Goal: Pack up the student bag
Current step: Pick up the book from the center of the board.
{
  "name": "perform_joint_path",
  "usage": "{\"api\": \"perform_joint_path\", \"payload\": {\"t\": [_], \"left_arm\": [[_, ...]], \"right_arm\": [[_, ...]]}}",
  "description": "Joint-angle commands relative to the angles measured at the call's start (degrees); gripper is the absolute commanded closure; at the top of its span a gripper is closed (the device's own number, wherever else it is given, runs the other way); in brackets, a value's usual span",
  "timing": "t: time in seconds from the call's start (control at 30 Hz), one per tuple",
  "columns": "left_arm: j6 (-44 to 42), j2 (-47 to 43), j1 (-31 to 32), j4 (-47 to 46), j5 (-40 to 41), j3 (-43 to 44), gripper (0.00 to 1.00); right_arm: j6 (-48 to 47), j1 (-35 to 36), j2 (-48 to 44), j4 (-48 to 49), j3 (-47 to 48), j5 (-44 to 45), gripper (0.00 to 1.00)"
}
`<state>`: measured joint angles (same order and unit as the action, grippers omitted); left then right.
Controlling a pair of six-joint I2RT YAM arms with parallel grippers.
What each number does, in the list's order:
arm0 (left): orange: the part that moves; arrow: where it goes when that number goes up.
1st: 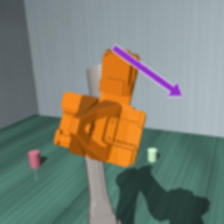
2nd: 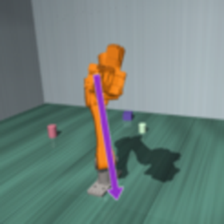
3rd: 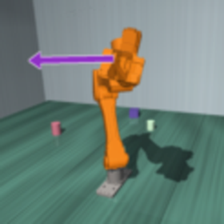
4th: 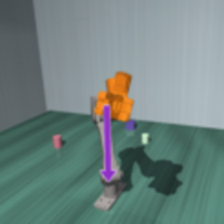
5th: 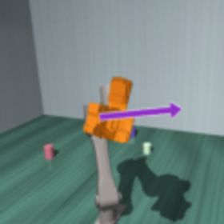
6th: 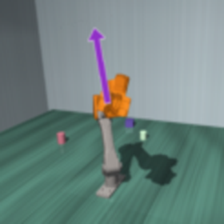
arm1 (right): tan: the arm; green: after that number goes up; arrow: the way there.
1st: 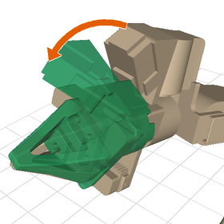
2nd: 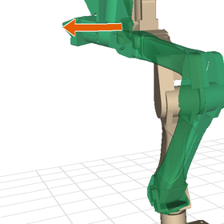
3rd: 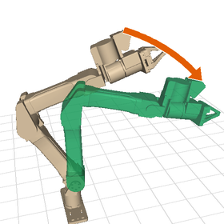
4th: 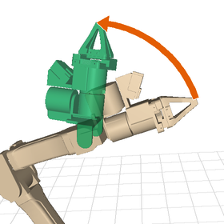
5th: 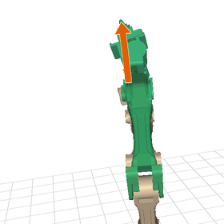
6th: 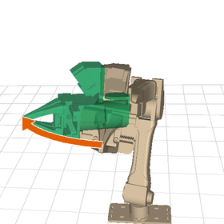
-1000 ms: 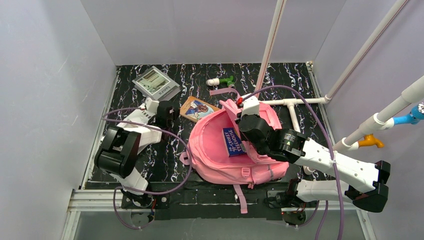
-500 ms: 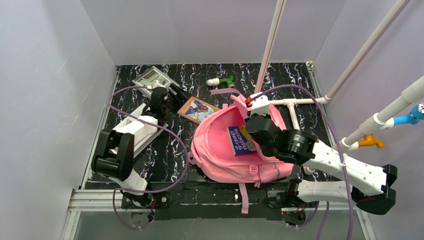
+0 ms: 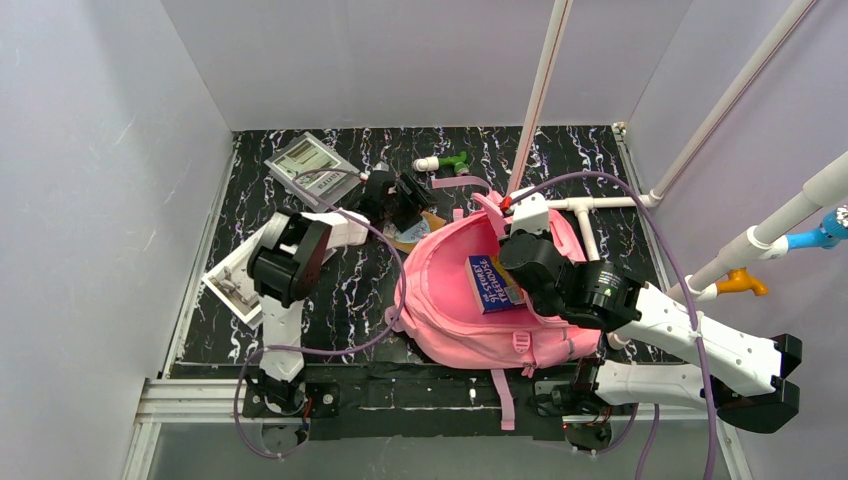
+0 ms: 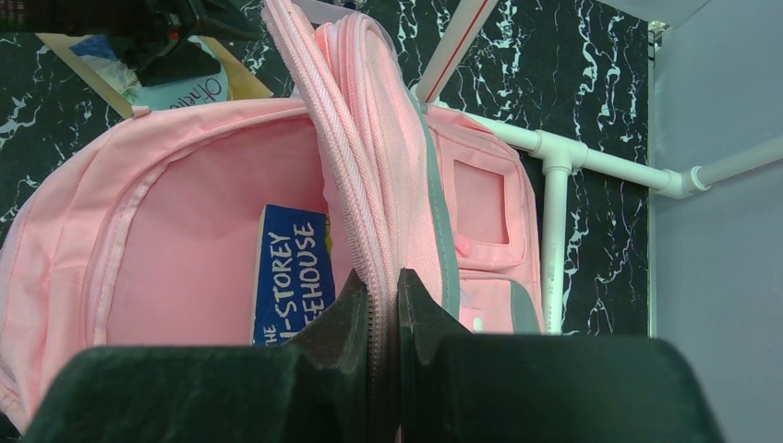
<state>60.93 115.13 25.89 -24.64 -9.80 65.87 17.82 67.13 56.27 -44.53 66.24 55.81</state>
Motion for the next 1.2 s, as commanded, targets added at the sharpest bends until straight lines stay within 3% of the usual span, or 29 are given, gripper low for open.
{"api": "perform_joint_path", "payload": {"t": [0.0, 0.23, 0.33, 0.6, 0.8, 0.93, 1.17], "left_arm": [[2.0, 3.0, 0.2, -1.5, 2.1, 7.0, 0.30], [4.9, 11.1, 0.6, -1.3, 1.4, 14.3, 0.32], [3.8, 11.5, 0.7, 4.1, 1.8, 15.2, 0.31], [-9.7, 2.0, 0.2, 28.1, 8.5, 11.9, 0.29], [-18.4, -8.7, -3.7, 32.6, 9.9, 2.6, 0.28], [-23.4, -12.7, -6.6, 35.8, 9.8, 0.6, 0.28], [-24.7, -20.1, -7.9, 38.5, 0.2, 2.7, 0.25]], "right_arm": [[-0.8, -0.2, -2.3, 7.0, 6.2, 7.6, 0.99], [-0.6, -0.2, -1.7, 7.2, 6.0, 7.0, 0.99], [-0.4, -0.2, -1.6, 7.4, 6.0, 6.9, 0.99], [-1.4, -0.2, -0.7, 8.8, 5.3, 5.4, 0.99], [-1.2, -0.2, -0.4, 10.4, 1.0, -0.1, 0.98], [0.1, -0.2, 1.8, 11.6, -3.2, -6.4, 0.91], [3.2, -0.2, 10.2, 15.3, -8.7, -18.5, 0.72]]}}
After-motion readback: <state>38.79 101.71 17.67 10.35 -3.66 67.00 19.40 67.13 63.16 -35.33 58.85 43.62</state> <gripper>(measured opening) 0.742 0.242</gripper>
